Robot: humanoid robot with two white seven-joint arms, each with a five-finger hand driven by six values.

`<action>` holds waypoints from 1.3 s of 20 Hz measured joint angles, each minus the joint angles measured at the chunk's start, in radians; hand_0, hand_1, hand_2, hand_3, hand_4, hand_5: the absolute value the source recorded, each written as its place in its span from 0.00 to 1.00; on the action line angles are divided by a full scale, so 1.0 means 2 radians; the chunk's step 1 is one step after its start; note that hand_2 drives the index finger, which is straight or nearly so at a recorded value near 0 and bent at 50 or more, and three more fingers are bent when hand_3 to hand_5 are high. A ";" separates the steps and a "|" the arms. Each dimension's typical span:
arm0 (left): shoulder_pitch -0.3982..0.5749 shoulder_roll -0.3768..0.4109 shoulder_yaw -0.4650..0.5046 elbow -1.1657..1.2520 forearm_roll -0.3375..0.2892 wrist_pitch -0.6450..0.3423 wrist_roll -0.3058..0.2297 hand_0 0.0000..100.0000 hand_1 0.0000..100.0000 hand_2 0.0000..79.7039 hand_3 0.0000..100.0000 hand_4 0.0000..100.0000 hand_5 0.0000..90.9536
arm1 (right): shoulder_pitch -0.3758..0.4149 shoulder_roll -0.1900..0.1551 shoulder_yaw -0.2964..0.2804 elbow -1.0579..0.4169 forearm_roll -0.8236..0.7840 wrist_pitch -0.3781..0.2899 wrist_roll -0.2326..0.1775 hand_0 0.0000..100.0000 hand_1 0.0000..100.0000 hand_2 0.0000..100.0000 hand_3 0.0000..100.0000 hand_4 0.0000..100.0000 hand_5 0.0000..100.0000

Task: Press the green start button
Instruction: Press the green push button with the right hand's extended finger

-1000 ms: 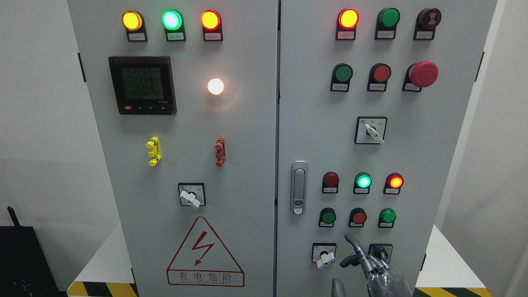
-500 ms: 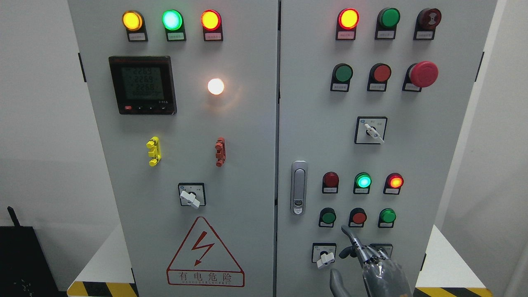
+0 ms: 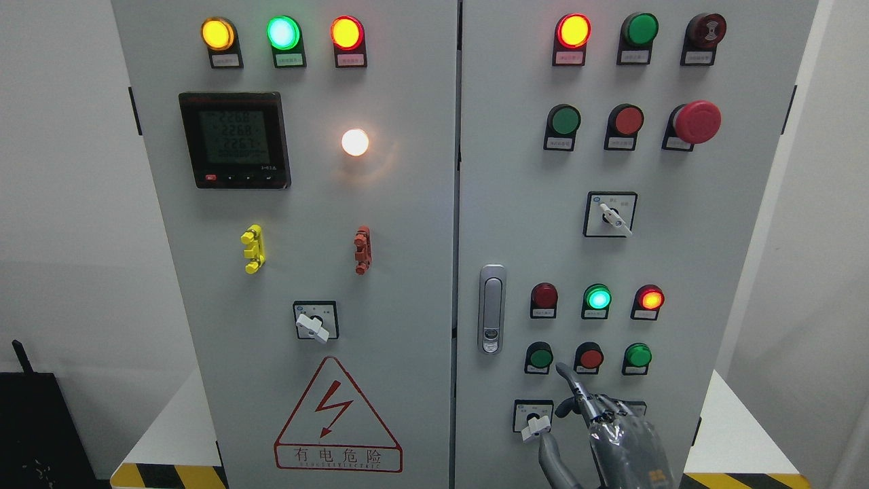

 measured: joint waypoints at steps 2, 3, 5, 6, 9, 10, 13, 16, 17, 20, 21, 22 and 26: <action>0.000 0.000 0.000 0.000 0.000 0.000 0.000 0.12 0.56 0.00 0.00 0.00 0.00 | -0.003 0.000 0.000 0.003 0.003 0.000 0.000 0.69 0.38 0.00 0.54 0.54 0.38; 0.000 0.000 0.000 0.000 0.000 0.000 0.000 0.12 0.56 0.00 0.00 0.00 0.00 | -0.003 0.000 0.000 0.005 0.004 0.000 0.000 0.70 0.38 0.00 0.54 0.54 0.38; 0.000 0.000 0.000 0.000 0.000 0.000 0.000 0.12 0.56 0.00 0.00 0.00 0.00 | -0.005 0.000 0.001 0.008 0.007 0.000 0.000 0.70 0.38 0.00 0.54 0.54 0.38; 0.000 0.000 0.000 0.000 0.000 0.000 0.000 0.12 0.56 0.00 0.00 0.00 0.00 | -0.006 0.000 0.001 0.009 0.008 0.000 0.000 0.70 0.38 0.00 0.54 0.54 0.38; 0.000 0.000 0.000 0.000 0.000 0.000 0.000 0.12 0.56 0.00 0.00 0.00 0.00 | -0.007 0.000 0.001 0.012 0.010 0.000 0.000 0.70 0.38 0.00 0.54 0.55 0.38; 0.000 0.000 0.000 0.000 0.000 0.000 0.000 0.12 0.56 0.00 0.00 0.00 0.00 | -0.008 0.000 0.001 0.013 0.011 0.000 0.000 0.70 0.39 0.00 0.55 0.54 0.38; 0.000 0.000 0.000 0.000 0.000 0.000 0.000 0.12 0.56 0.00 0.00 0.00 0.00 | -0.010 0.000 0.002 0.017 0.012 0.000 -0.001 0.70 0.39 0.00 0.55 0.55 0.39; 0.000 0.000 0.000 0.000 0.000 0.000 0.000 0.12 0.56 0.00 0.00 0.00 0.00 | -0.013 0.000 0.002 0.020 0.014 0.000 -0.002 0.70 0.39 0.00 0.55 0.55 0.39; 0.000 0.000 0.000 0.000 0.000 0.000 0.000 0.12 0.56 0.00 0.00 0.00 0.00 | -0.013 0.000 0.002 0.021 0.014 0.001 -0.002 0.70 0.39 0.00 0.55 0.55 0.39; 0.000 0.000 0.000 0.000 0.000 0.000 0.000 0.12 0.56 0.00 0.00 0.00 0.00 | -0.016 0.000 0.002 0.024 0.015 0.001 -0.001 0.70 0.39 0.00 0.55 0.55 0.38; 0.000 0.000 0.000 0.000 0.000 0.000 0.000 0.12 0.56 0.00 0.00 0.00 0.00 | -0.017 0.000 0.002 0.026 0.016 0.001 0.000 0.70 0.39 0.00 0.55 0.55 0.38; 0.000 0.000 0.000 0.000 0.000 0.000 0.000 0.12 0.56 0.00 0.00 0.00 0.00 | -0.018 0.001 0.002 0.027 0.016 0.001 0.000 0.70 0.39 0.00 0.55 0.55 0.38; 0.000 0.000 0.000 0.000 0.000 0.000 0.000 0.12 0.56 0.00 0.00 0.00 0.00 | -0.022 0.001 0.002 0.032 0.017 0.004 0.001 0.71 0.39 0.00 0.55 0.55 0.38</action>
